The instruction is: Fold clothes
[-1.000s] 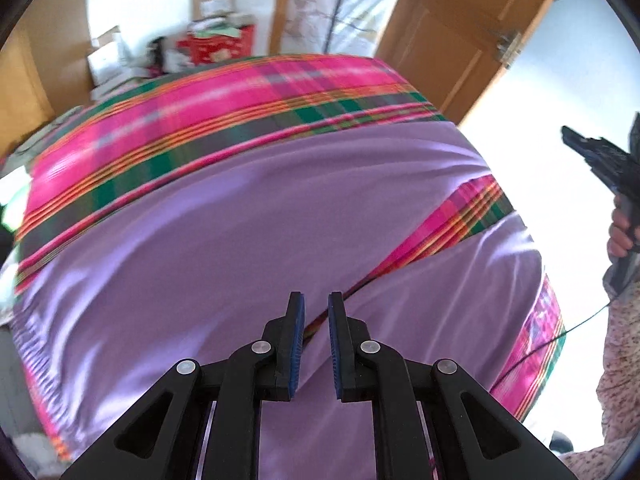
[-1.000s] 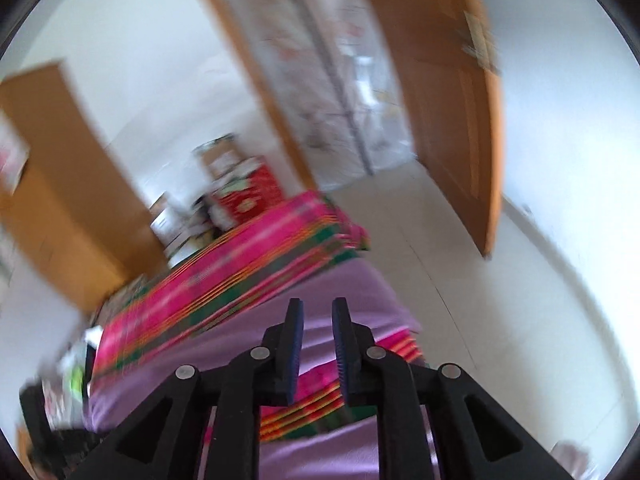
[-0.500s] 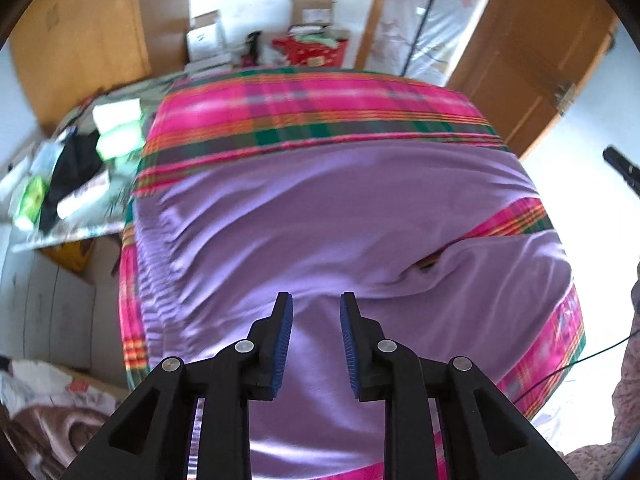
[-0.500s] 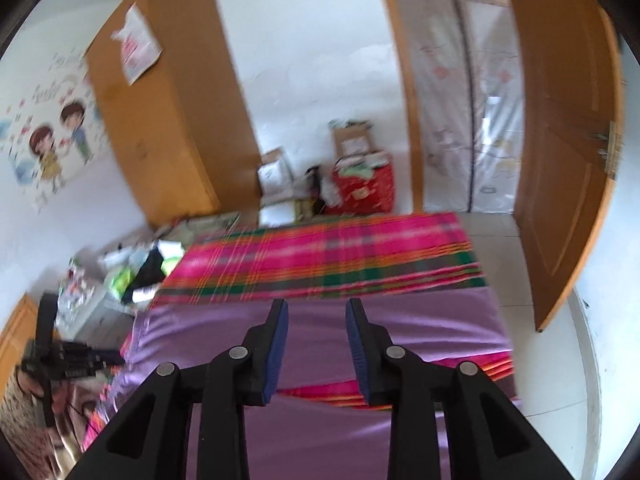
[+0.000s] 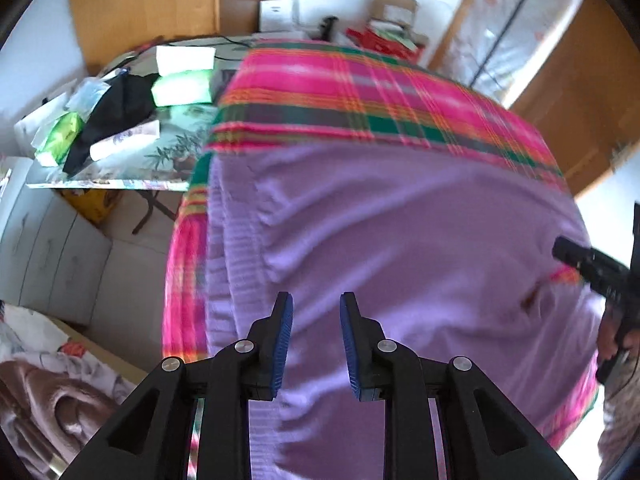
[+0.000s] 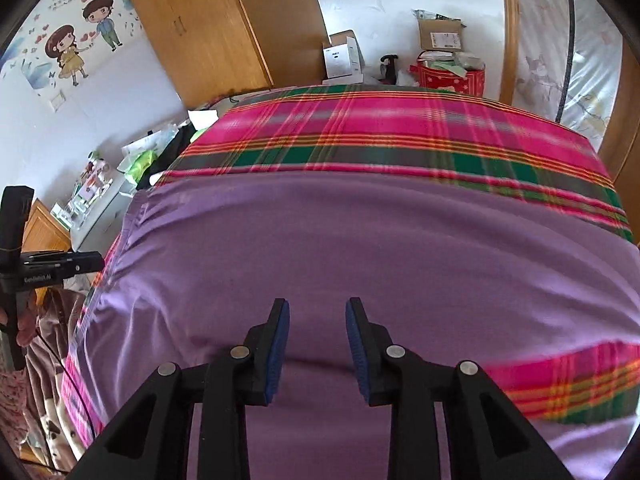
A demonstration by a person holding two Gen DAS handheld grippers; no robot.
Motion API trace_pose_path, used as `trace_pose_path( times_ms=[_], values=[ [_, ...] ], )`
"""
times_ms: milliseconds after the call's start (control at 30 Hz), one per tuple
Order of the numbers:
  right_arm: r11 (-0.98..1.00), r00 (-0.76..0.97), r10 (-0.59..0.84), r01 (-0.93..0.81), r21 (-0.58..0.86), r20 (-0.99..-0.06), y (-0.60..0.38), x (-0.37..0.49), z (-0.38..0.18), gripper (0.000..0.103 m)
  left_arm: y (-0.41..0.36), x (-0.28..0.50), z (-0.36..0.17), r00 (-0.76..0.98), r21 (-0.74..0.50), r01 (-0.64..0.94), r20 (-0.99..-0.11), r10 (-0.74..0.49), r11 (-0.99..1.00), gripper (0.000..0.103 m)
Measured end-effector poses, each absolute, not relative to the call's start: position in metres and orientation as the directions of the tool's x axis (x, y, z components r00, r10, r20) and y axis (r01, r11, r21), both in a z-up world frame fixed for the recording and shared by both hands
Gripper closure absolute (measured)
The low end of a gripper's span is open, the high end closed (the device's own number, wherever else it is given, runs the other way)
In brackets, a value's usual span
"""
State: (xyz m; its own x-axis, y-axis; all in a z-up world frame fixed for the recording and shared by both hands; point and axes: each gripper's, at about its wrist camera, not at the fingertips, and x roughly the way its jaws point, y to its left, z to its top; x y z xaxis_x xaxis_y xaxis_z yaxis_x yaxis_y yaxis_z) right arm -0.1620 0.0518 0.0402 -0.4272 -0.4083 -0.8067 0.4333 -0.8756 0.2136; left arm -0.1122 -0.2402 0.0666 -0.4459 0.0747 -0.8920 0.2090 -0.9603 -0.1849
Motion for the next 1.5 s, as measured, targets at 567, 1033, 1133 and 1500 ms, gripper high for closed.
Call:
trace_pose_path(
  times_ms=[567, 1033, 1133, 1500],
  values=[
    [-0.911, -0.481, -0.237, 0.412, 0.021, -0.844, -0.002, -0.25, 0.012, 0.073, -0.277, -0.213, 0.022, -0.421, -0.187, 0.259, -0.905, 0.064, -0.948, 0.078],
    [-0.911, -0.518, -0.29, 0.406, 0.067, -0.805, -0.006, -0.268, 0.016, 0.072, -0.28, -0.225, 0.021, -0.472, -0.159, 0.296, -0.882, 0.001, -0.942, 0.078],
    [-0.898, -0.485, -0.283, 0.436, 0.051, -0.827, -0.015, -0.272, 0.009, 0.072, -0.278, -0.227, 0.022, -0.462, -0.141, 0.289, -0.887, -0.009, -0.947, 0.078],
    [-0.83, -0.444, -0.294, 0.557, -0.003, -0.846, -0.036, -0.268, 0.0, 0.072, -0.249, -0.226, 0.024, -0.465, 0.039, 0.175, -0.877, -0.118, -0.984, 0.077]
  ],
)
